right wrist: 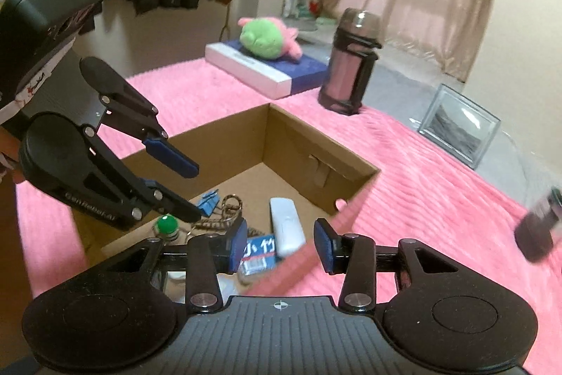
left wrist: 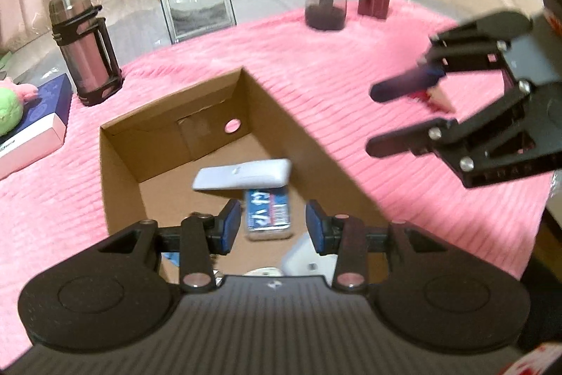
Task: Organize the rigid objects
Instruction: 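Withdraw both open tools from the box toward the red figurine and plate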
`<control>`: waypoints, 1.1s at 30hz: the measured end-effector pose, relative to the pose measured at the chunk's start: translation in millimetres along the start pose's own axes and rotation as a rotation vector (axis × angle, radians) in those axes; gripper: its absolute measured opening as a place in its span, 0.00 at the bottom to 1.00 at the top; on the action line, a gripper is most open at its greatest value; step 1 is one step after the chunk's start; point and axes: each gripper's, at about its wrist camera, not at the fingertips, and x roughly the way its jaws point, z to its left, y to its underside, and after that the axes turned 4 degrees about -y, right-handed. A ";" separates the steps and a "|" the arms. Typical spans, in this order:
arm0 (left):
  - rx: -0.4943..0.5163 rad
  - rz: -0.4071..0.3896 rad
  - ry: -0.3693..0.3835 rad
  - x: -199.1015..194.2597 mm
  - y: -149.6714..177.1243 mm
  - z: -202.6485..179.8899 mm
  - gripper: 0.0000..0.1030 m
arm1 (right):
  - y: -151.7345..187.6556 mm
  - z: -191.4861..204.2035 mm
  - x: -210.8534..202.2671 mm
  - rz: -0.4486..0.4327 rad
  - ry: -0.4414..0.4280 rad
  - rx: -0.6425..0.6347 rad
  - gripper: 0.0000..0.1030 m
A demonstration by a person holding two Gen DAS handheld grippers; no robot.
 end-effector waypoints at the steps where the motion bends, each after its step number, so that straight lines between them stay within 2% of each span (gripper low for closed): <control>1: -0.008 -0.009 -0.001 -4.7 0.8 -5.1 0.34 | 5.8 1.6 -10.2 -0.009 0.010 0.015 0.41; 9: -0.073 -0.065 0.009 -32.5 13.0 -54.1 0.35 | 60.7 -0.4 -79.2 -0.104 0.029 0.227 0.49; 11: -0.093 -0.078 0.024 -36.4 17.5 -65.0 0.39 | 77.1 2.3 -91.0 -0.106 0.054 0.258 0.50; 19: -0.147 -0.119 0.032 -45.0 32.9 -108.0 0.40 | 139.6 8.6 -132.0 -0.091 0.129 0.339 0.52; 27: -0.181 -0.179 0.032 -53.5 40.5 -149.7 0.51 | 185.2 -0.1 -168.1 -0.107 0.217 0.441 0.57; 29: -0.166 -0.192 0.025 -52.6 40.2 -163.8 0.62 | 195.7 -2.5 -175.1 -0.106 0.240 0.462 0.60; 33: -0.137 -0.225 0.039 -45.9 39.0 -192.4 0.71 | 213.4 -13.3 -188.9 -0.111 0.289 0.515 0.66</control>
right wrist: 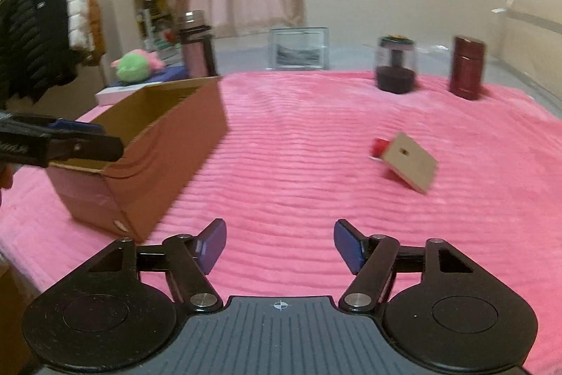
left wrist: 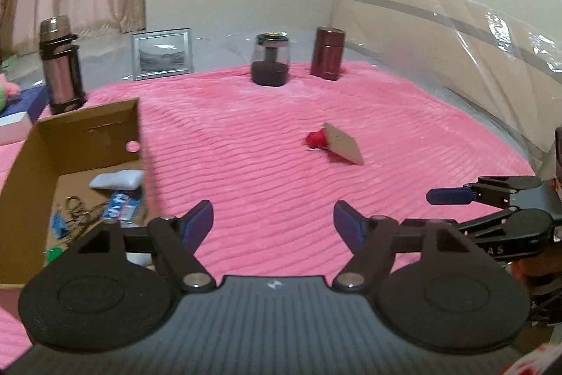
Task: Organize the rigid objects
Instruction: 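Withdraw both open tools from the box toward the red figurine and plate, then grasp the beige TP-LINK plate with the right tool while the left tool grasps the red cat figurine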
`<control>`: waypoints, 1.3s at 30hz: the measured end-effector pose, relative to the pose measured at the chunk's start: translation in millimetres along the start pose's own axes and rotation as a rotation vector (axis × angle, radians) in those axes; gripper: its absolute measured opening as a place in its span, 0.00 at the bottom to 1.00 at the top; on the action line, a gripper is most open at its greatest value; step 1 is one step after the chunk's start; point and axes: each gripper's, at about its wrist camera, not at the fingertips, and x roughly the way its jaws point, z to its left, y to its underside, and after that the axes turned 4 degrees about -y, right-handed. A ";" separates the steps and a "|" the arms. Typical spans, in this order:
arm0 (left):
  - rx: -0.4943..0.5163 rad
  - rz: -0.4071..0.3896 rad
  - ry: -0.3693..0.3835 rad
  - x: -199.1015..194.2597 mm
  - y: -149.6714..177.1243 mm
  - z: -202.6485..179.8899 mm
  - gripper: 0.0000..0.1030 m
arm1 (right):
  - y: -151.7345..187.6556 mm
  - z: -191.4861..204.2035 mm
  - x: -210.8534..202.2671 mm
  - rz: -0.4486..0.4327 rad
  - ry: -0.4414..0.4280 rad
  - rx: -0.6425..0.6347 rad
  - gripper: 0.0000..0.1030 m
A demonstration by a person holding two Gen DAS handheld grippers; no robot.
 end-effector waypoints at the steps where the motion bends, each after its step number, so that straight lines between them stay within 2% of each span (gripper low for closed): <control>1: 0.005 0.002 0.009 3.9 0.6 -5.7 0.72 | 1.5 -5.4 -2.8 -0.002 0.013 0.012 0.66; 7: 0.037 0.044 0.047 35.2 2.5 -31.7 0.74 | 7.2 -31.3 -13.9 -0.007 0.068 0.037 0.68; 14: 0.053 0.086 0.047 70.2 2.3 -45.5 0.74 | 10.8 -60.7 -15.1 -0.004 0.106 0.066 0.69; 29: 0.115 0.141 0.062 131.8 -8.1 -60.0 0.75 | 8.3 -117.4 7.4 0.036 0.112 0.091 0.69; 34: 0.171 0.159 0.083 155.7 -13.7 -69.0 0.75 | -2.3 -145.8 21.0 0.072 0.100 0.022 0.69; 39: 0.319 0.168 0.113 181.5 -30.7 -85.1 0.75 | -19.5 -167.6 37.5 0.104 0.044 -0.111 0.71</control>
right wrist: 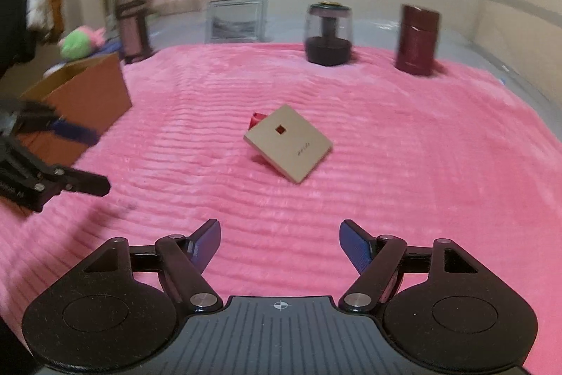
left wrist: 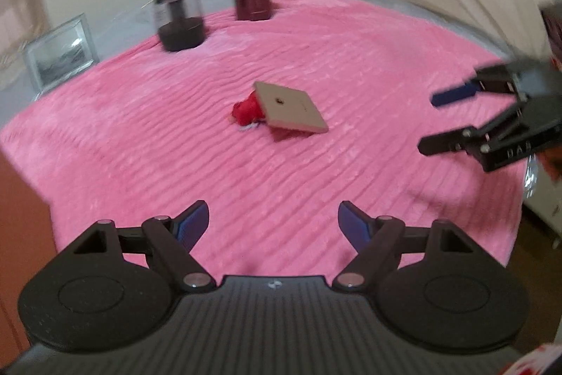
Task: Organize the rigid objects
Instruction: 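Grasp the beige TP-LINK plate with the right tool while the left tool grasps the red cat figurine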
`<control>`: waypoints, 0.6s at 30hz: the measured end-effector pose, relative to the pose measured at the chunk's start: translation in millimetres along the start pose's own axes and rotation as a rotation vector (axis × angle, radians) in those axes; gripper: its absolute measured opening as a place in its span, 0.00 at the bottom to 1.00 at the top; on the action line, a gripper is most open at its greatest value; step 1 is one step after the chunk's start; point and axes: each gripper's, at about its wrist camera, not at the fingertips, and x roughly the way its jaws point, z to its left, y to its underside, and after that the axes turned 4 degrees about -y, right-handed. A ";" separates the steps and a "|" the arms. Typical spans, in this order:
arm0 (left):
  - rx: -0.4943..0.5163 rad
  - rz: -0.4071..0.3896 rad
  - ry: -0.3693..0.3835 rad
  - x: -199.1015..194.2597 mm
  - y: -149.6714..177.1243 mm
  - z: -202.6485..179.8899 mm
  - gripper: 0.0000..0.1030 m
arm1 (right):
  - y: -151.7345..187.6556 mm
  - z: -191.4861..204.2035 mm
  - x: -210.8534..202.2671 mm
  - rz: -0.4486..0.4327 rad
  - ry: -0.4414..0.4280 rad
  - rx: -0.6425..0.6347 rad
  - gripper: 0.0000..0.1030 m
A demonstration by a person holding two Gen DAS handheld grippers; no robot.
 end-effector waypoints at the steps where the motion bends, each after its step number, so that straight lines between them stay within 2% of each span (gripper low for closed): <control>1: 0.029 0.004 -0.001 4.0 -6.0 0.6 0.75 | -3.8 -3.6 3.4 0.004 -0.007 -0.030 0.72; 4: 0.125 0.010 -0.020 15.9 -26.4 4.8 0.75 | -15.1 -13.4 18.3 0.029 -0.031 -0.103 0.80; 9: 0.254 0.032 0.000 37.4 -55.1 19.3 0.76 | -33.7 -25.1 50.4 0.080 -0.085 -0.250 0.85; 14: 0.389 0.041 0.060 59.1 -72.7 31.5 0.78 | -53.9 -33.9 86.9 0.128 -0.148 -0.363 0.87; 18: 0.452 0.049 0.103 77.5 -78.7 37.4 0.80 | -65.7 -34.8 116.0 0.163 -0.177 -0.461 0.92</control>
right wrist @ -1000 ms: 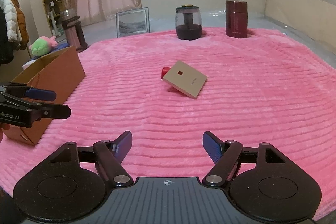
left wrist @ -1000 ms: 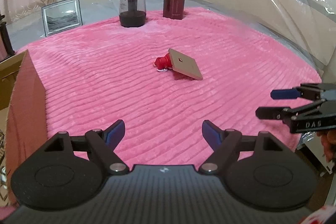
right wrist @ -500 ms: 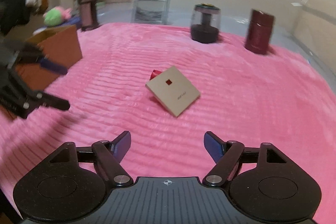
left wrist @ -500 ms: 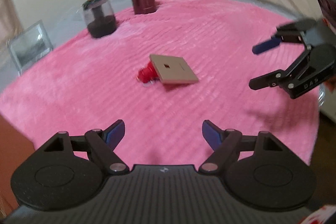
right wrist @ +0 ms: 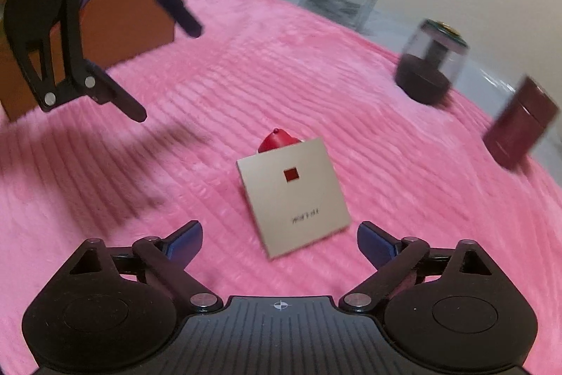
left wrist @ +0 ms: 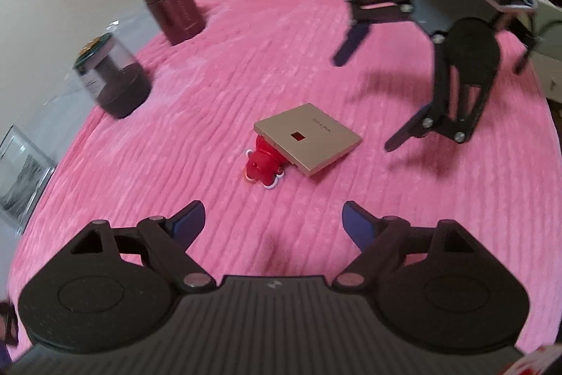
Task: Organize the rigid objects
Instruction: 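Grasp the beige TP-LINK plate with the right tool while the left tool grasps the red cat figurine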
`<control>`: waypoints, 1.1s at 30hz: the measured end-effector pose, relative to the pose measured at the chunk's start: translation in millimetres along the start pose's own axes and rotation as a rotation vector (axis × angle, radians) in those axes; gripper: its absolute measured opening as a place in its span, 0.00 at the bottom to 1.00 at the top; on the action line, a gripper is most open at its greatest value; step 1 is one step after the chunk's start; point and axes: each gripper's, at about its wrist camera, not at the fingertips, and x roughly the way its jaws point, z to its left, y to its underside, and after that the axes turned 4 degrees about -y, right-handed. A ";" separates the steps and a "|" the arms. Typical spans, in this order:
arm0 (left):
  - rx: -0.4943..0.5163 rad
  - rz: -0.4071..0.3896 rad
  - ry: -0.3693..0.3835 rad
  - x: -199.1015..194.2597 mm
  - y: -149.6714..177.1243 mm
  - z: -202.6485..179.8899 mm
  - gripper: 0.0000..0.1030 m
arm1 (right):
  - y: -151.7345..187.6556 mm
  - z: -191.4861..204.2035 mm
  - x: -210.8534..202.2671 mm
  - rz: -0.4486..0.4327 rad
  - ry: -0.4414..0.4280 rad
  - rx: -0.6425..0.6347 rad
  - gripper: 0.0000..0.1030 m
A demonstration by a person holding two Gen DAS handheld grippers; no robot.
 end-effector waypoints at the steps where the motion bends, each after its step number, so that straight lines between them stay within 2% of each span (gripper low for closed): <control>1: 0.007 0.004 0.013 4.3 0.2 2.0 0.81 | -3.3 -2.7 6.0 0.004 -0.004 -0.018 0.92; 9: 0.082 0.026 0.077 42.4 3.5 12.4 0.81 | -24.8 -27.5 53.9 0.084 -0.079 -0.082 0.93; 16: 0.073 0.025 0.112 62.5 9.7 20.1 0.81 | -29.3 -38.7 89.5 0.175 -0.139 -0.112 0.94; 20: 0.075 0.023 0.124 69.6 9.6 21.4 0.81 | -30.9 -45.5 93.3 0.191 -0.174 -0.076 0.93; 21: 0.074 0.020 0.131 71.4 9.2 22.3 0.81 | -30.7 -45.7 92.1 0.190 -0.176 -0.074 0.91; 22: 0.071 0.017 0.134 72.9 8.6 22.8 0.81 | -29.9 -46.6 90.5 0.190 -0.181 -0.071 0.85; 26: 0.043 0.004 0.135 79.2 5.3 25.9 0.81 | -25.9 -46.7 81.4 0.181 -0.203 -0.033 0.83; 30: 0.007 -0.020 0.147 87.1 -2.3 29.5 0.81 | -18.9 -44.9 63.8 0.136 -0.153 0.030 0.83; 33: 0.010 -0.031 0.146 97.9 -9.8 28.2 0.80 | -11.3 -50.4 48.1 0.119 -0.037 0.117 0.83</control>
